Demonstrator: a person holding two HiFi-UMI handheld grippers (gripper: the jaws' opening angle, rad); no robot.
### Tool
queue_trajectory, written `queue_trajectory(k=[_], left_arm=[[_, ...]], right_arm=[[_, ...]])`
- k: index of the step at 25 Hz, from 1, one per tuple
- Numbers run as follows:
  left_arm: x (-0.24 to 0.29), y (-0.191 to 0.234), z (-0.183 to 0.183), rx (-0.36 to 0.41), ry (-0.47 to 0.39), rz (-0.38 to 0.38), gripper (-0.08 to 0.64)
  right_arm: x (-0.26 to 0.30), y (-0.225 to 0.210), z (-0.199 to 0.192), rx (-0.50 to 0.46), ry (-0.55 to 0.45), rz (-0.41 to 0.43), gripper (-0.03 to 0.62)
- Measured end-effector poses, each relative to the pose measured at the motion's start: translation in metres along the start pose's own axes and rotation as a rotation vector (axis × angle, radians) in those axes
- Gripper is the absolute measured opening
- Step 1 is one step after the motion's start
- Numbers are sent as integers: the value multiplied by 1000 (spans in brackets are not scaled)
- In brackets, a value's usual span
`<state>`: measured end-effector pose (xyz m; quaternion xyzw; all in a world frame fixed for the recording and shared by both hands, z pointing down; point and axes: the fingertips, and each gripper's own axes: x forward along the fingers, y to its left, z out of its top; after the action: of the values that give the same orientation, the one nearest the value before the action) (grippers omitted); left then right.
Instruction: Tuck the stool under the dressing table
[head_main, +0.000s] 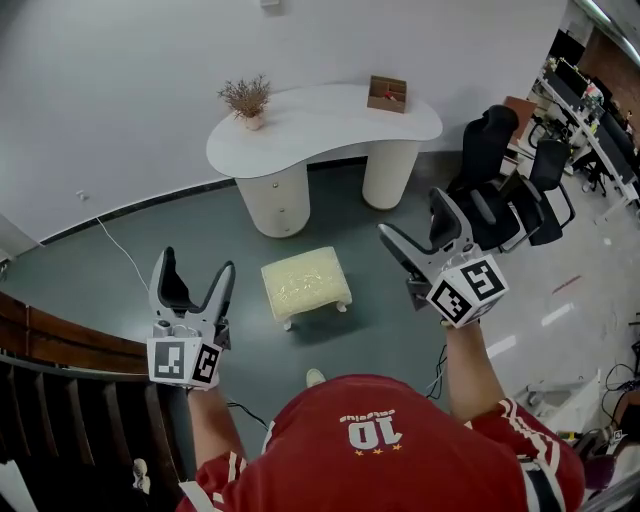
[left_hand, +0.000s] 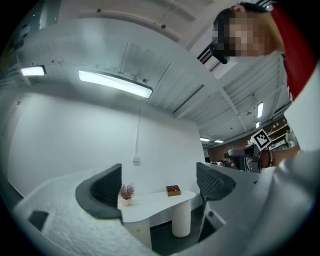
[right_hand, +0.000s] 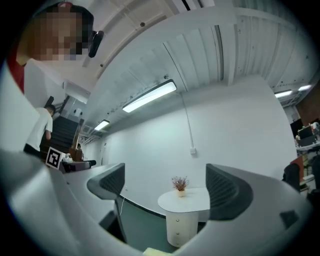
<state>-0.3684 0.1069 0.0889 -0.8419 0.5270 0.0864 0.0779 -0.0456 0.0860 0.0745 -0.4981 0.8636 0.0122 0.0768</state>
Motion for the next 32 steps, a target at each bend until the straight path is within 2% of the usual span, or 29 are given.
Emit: queue_trajectory(k=[2,4,8,13,18,22,27,32], left_arm=[[5,1,-2,16,6,2,499],[9,2,-9,-7,18,-6,517],[15,1,-37,-71,75,-53,535],[23,15,-81,-133,166,-104,537],[30,24,-144,-185,254,-161,537],[26,35,-201,-264,318,-172,537],[23,36,-292,-348,404,-146,537],[34,29,-369,-339,452,-153,537]], right_arm=[[8,1,-2,3,11,11,519],[15,4,-9,15,26,24,531],[30,15,-31,54,56,47,532],[53,23,-72,100,114,30,528],[62,17,-140,128,217,-5,518],[72,15,-203,165,320,-17,518],[74,-5,-287,202,440,13,515],[84,-28,-371,248,546,83,503]])
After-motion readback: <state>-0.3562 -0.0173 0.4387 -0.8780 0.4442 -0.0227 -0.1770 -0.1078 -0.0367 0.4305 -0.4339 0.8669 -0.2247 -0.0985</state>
